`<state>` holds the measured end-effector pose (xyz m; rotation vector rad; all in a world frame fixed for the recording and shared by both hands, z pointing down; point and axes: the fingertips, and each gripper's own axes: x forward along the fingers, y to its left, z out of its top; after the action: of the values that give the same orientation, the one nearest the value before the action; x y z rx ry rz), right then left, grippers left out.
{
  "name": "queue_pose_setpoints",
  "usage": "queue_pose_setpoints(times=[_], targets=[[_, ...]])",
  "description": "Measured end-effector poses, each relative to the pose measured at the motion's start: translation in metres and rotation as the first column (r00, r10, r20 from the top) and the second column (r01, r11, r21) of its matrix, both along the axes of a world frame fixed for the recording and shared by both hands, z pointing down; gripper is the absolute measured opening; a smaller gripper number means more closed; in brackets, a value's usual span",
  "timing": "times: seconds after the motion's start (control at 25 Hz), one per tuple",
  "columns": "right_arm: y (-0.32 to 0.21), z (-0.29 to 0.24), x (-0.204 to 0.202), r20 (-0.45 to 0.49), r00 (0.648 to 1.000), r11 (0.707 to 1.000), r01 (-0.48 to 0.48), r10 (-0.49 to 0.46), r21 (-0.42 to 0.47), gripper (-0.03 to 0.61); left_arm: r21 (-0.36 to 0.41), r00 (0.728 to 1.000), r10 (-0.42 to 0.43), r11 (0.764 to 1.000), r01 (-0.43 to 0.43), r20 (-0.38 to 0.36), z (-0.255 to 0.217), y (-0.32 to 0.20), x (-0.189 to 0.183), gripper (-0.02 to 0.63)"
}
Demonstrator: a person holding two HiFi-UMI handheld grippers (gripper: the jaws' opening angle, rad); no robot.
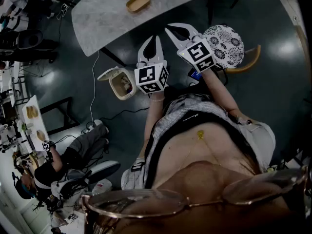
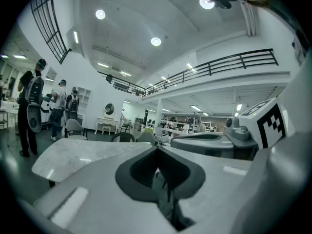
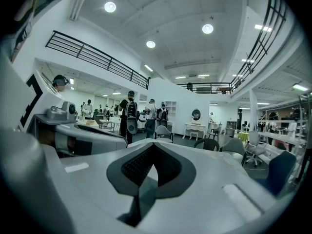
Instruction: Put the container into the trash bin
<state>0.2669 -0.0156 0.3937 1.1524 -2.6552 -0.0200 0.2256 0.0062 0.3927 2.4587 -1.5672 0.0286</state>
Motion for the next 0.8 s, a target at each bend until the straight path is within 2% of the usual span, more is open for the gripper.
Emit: queue_pose_setpoints(times=[0.2,0.48,0.8], targets=[[-0.013,-0.007,-0.013,0.034,0.999,1.000,-0.005,0.004,0.017,0.022,0.000,1.000,0.017,1.000,-0.017,-0.016,-0.003,-0.014,-0.015,0.002],[-0.025,0.002,-0.051,0.040,0.999,1.000,-0.007,0.006,0.016,0.023,-0.004,0.999,0.029,1.000,-0.030,-0.037,0.008,-0.024,-0.066,0.002],[-0.039,0.012,-0.093,0.103,0.995,1.000,-0.013,0.016,-0.025,0.023,-0.036,0.998,0.039,0.999,-0.041,-0.048,0.022,-0.040,-0.113,0.002]])
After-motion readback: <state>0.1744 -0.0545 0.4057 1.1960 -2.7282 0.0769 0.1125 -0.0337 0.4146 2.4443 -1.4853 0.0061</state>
